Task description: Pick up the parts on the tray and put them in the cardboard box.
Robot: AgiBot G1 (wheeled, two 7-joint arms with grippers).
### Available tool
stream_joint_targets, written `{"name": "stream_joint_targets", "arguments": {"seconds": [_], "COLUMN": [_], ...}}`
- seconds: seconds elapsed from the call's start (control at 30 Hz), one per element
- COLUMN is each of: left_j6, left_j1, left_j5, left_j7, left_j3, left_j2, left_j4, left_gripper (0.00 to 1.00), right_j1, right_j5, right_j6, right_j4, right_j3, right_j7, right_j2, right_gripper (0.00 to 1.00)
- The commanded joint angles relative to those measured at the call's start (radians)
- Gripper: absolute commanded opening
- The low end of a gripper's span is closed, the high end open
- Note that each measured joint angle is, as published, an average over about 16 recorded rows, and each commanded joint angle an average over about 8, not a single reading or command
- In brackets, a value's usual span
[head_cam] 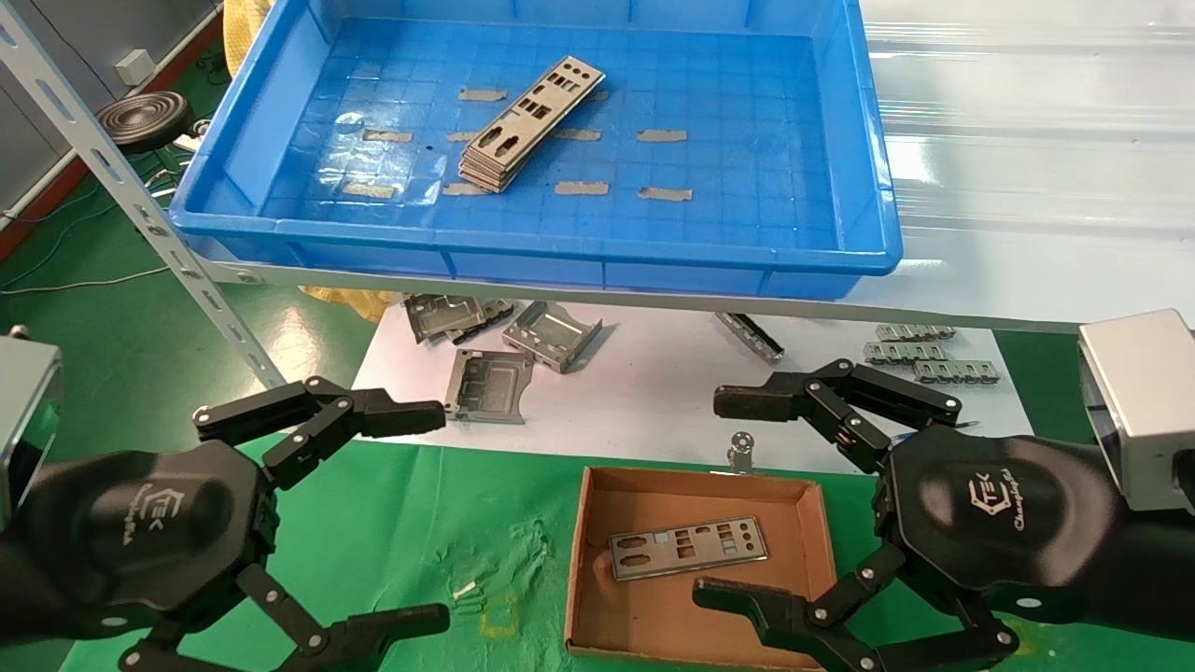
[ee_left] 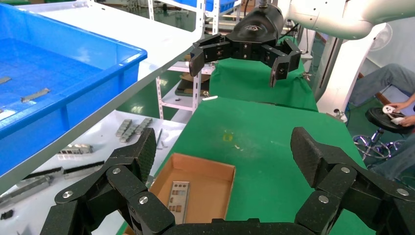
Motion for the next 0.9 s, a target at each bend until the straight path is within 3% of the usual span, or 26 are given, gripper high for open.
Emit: {"name": "stream_joint_targets", "arguments": {"seconds": [0.03, 0.9], "left_j6": [0.000, 0.000], "left_j1": [0.000, 0.000], "left_j5": [0.000, 0.000], "left_j7": [0.000, 0.000], "left_j3": [0.000, 0.000], "left_j2": [0.000, 0.000], "left_j4": [0.000, 0.000], "left_gripper": [1.00, 1.00], "right_j1": [0.000, 0.000], "right_j5": [0.000, 0.000], "right_j6": [0.000, 0.000], "right_j4": [0.000, 0.000], "right_j3": [0.000, 0.000], "right_j7": [0.000, 0.000], "right_j2": [0.000, 0.000], "right_gripper": [1.00, 1.00]}}
